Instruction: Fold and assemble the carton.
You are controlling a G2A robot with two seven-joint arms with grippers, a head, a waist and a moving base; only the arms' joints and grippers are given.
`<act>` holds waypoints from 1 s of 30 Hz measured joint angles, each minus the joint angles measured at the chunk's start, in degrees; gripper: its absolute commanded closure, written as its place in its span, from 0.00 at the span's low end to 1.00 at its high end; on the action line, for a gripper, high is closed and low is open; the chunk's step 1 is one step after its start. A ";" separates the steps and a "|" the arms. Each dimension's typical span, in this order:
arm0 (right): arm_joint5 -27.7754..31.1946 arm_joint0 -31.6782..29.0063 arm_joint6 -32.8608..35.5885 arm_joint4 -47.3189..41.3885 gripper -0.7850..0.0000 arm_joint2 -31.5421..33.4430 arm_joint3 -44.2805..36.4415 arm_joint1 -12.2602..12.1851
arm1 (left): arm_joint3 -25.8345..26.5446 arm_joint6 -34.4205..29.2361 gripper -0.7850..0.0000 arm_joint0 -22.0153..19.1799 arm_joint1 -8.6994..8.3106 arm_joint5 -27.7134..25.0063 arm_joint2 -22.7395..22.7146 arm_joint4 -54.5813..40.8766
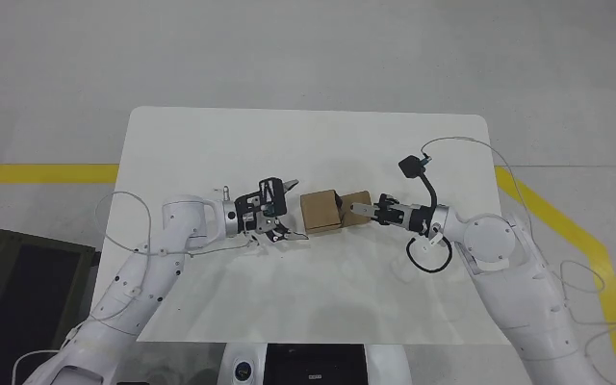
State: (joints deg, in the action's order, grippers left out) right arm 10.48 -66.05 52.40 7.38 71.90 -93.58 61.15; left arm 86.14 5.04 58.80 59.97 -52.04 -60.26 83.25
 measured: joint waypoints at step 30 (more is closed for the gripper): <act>7.54 11.60 6.20 -11.87 0.00 -8.12 19.58 2.07 | -8.39 1.25 0.00 -6.32 2.13 2.23 5.44 1.04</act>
State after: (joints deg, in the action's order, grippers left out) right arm 18.02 -54.45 58.60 -4.48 63.78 -74.00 63.22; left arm 77.75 6.28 52.48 62.10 -49.81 -54.82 84.29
